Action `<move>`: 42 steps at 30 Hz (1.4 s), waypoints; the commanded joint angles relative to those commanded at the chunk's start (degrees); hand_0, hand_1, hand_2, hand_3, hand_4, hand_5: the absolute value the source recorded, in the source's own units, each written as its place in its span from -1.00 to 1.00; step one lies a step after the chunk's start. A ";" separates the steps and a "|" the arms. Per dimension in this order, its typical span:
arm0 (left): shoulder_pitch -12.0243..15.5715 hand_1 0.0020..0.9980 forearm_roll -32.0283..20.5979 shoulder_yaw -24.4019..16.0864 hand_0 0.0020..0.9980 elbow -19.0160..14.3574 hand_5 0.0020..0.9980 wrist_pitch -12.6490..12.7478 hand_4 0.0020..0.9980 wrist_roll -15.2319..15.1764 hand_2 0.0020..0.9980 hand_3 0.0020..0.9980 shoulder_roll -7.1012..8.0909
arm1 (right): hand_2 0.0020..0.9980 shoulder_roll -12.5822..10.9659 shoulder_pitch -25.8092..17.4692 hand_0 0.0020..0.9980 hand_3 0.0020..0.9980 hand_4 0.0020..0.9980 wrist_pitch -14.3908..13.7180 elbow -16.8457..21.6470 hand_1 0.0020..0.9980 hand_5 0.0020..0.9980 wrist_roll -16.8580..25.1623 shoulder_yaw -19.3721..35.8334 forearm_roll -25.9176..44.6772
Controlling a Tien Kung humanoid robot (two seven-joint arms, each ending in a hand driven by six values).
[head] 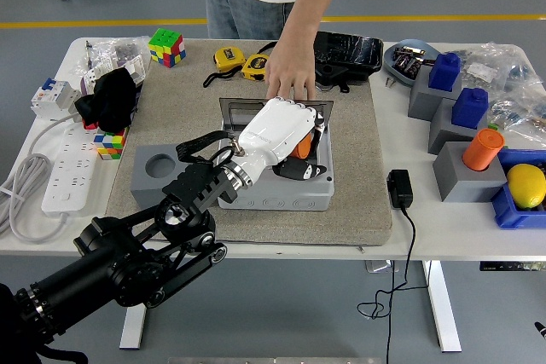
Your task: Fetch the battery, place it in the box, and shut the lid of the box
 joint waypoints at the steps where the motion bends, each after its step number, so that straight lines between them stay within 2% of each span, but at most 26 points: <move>1: -0.15 -0.88 -0.17 -0.11 -0.84 0.59 -0.54 0.02 0.60 -0.05 -0.82 -0.83 -0.11 | 0.48 -0.01 0.05 0.59 0.59 1.00 0.00 0.02 0.48 1.00 -0.01 -0.23 0.18; 14: -0.88 -0.88 -0.98 0.06 -0.84 2.98 -0.53 -0.03 0.56 -0.74 -0.81 -0.83 -0.11 | 0.48 -0.39 0.09 0.59 0.59 1.00 -0.04 -0.01 0.48 1.00 -0.04 -1.17 0.71; 25: -2.50 -0.88 -1.74 0.32 -0.83 7.48 -0.51 0.53 0.55 -1.99 -0.81 -0.82 -0.11 | 0.48 -0.30 0.09 0.59 0.59 1.00 -0.05 0.03 0.48 1.00 -0.04 -2.05 1.40; 37: -2.34 -0.88 -0.78 -0.36 -0.83 7.80 -0.51 -0.06 0.55 -2.14 -0.81 -0.82 -0.11 | 0.48 -0.25 -0.02 0.59 0.59 1.00 -0.01 -0.02 0.48 1.00 -0.08 -1.88 1.31; 38: -2.34 -0.84 -1.00 -0.38 -0.79 7.86 -0.34 -0.20 0.78 -2.29 -0.78 -0.78 -0.11 | 0.48 -0.25 -0.02 0.59 0.59 1.00 -0.02 0.00 0.48 1.00 -0.08 -1.96 1.39; 42: -2.28 -0.84 -3.65 -0.79 -0.79 8.10 -0.34 -1.14 0.78 -3.60 -0.78 -0.78 -0.11 | 0.48 -0.25 -0.03 0.59 0.59 1.00 -0.03 -0.05 0.48 1.00 -0.09 -1.73 1.23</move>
